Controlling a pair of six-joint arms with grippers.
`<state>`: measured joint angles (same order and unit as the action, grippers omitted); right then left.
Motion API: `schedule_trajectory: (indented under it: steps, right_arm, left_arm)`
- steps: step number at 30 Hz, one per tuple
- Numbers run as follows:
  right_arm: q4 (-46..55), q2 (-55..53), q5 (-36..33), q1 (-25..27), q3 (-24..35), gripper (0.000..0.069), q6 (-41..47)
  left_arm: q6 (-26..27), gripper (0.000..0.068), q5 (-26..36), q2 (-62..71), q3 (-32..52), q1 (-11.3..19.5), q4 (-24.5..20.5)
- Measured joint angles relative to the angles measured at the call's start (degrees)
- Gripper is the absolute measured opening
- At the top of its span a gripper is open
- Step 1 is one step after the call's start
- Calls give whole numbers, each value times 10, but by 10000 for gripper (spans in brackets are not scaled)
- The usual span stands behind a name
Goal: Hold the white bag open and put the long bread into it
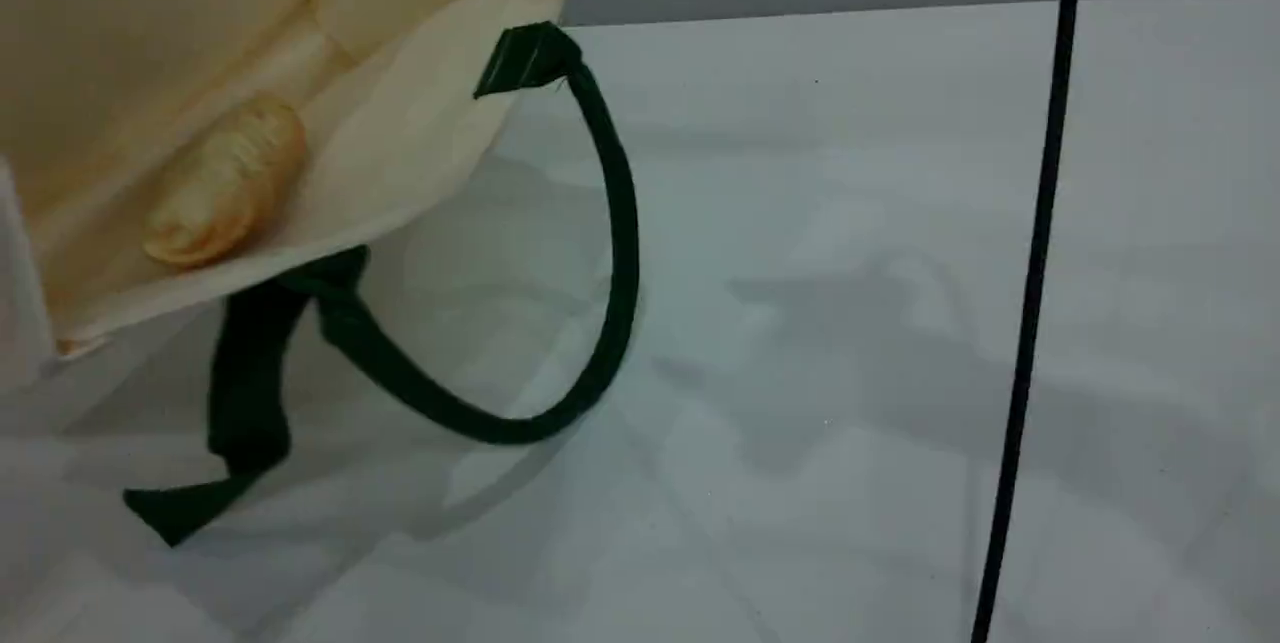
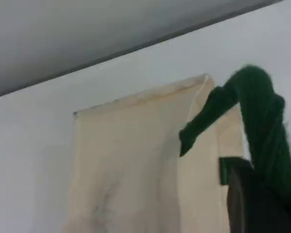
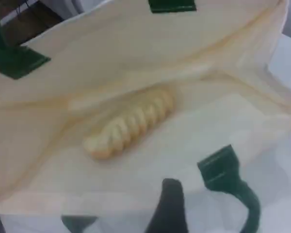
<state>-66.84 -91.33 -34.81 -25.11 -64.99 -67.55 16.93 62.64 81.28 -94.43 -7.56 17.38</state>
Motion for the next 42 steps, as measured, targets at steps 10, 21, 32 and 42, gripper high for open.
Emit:
schedule_trajectory:
  steps: [10,21,32,42]
  right_arm:
    - [0,0,0,0,0,580,0]
    - [0,0,-2,0,0,580,0]
    - [-2,44,0,0,0,580,0]
    - [10,89,-15,0,0,580,10]
  left_arm:
    - [-10,98,-11,39,9,1,33]
    - [42,99,-92,96,115,0,136]
    - [134,127,-208,95,244,0,209]
    - [219,255,-240,116,281,0,281]
